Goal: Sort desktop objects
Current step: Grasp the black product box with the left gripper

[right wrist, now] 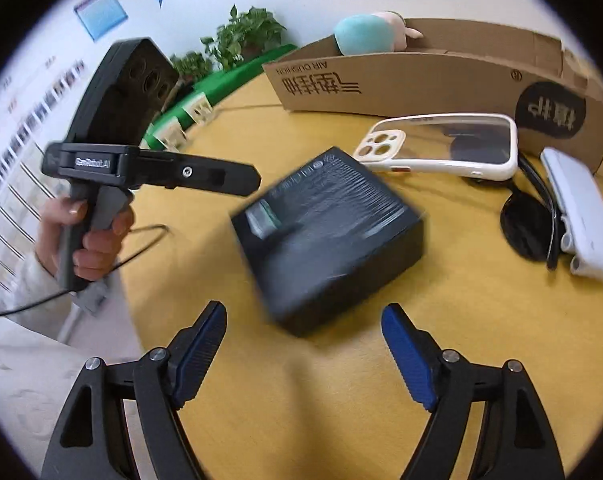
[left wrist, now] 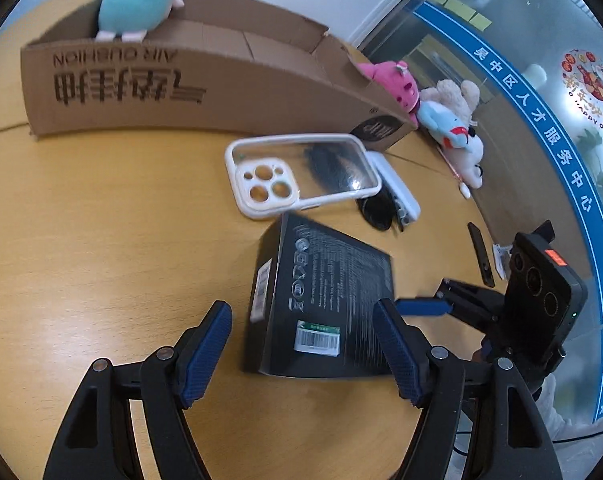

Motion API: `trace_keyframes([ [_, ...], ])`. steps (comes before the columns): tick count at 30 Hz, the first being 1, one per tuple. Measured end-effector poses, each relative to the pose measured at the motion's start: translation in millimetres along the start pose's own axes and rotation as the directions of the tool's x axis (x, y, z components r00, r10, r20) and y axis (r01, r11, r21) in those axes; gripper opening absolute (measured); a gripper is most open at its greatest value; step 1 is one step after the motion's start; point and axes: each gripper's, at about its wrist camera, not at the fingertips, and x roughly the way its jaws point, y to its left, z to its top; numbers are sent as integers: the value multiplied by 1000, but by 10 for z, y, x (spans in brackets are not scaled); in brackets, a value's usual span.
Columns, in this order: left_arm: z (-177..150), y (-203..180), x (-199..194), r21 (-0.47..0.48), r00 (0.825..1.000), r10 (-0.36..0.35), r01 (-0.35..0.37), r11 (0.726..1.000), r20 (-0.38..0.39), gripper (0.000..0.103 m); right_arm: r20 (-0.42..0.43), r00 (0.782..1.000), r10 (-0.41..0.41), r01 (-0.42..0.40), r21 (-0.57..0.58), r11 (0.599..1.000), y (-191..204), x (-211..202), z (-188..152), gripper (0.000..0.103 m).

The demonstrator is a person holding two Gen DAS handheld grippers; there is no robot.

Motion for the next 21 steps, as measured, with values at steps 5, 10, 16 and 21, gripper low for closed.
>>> trace_keyframes([
  [5,104,33,268,26,1000,26,-26,999,-12,69,-17,999,-28,28,-17,999,-24,309,144,82],
  [10,103,91,171,23,999,45,-45,999,-12,63,-3,999,-48,48,-65,997,65,473,250,85],
  [16,-28,151,70,-51,999,48,-49,997,-18,53,-42,997,-67,63,-94,994,211,526,192,85],
  [21,-216,77,39,-71,999,17,-21,997,-50,52,-74,996,-48,45,-49,998,372,492,74,85],
])
